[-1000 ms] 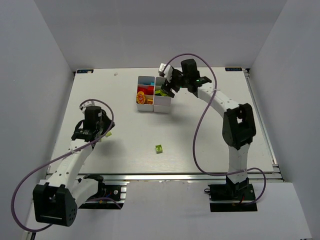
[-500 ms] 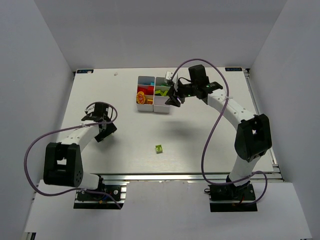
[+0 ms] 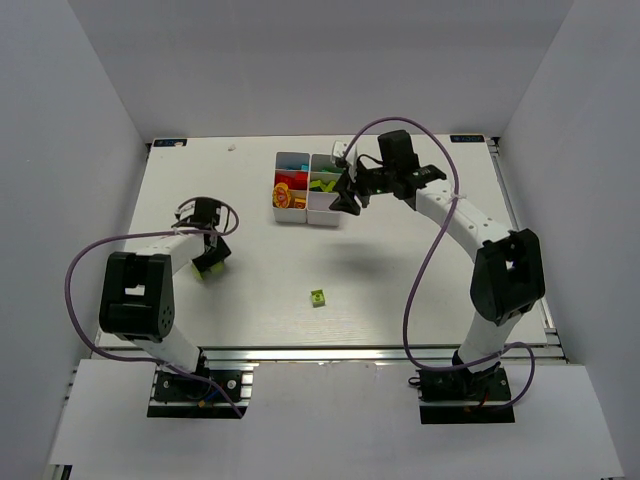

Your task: Sort the legos into containers by color

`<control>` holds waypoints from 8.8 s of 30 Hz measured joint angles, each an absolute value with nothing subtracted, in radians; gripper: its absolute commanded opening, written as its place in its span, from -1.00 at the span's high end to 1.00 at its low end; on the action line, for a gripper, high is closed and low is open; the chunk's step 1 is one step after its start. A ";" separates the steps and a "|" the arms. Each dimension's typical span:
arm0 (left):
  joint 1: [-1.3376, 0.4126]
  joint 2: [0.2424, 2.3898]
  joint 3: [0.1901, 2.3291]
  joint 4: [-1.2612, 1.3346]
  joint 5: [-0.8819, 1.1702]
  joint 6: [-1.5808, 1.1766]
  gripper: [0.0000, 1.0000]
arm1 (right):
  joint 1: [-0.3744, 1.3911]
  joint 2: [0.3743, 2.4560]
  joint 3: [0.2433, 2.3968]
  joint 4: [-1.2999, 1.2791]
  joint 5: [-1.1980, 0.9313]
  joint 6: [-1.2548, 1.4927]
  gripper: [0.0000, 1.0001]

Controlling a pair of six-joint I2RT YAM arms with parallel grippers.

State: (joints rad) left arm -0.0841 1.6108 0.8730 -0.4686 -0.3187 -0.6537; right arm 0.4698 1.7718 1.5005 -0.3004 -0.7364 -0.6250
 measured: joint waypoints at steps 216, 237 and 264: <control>0.038 1.371 0.830 -0.313 0.102 -0.499 0.77 | 0.467 1.778 1.574 -0.363 -0.629 -0.613 0.92; -0.445 1.678 1.165 -0.007 0.047 -1.200 0.68 | 0.387 1.712 1.514 -0.251 -0.598 -0.458 0.87; -0.539 1.943 1.443 -0.299 -0.187 -1.361 0.02 | 0.342 1.686 1.473 -0.228 -0.599 -0.425 0.85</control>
State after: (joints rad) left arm -0.5388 1.9430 1.4433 -0.2989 -0.1867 -1.3605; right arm 0.3420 1.6855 1.4731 -0.2283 -0.5987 -0.4252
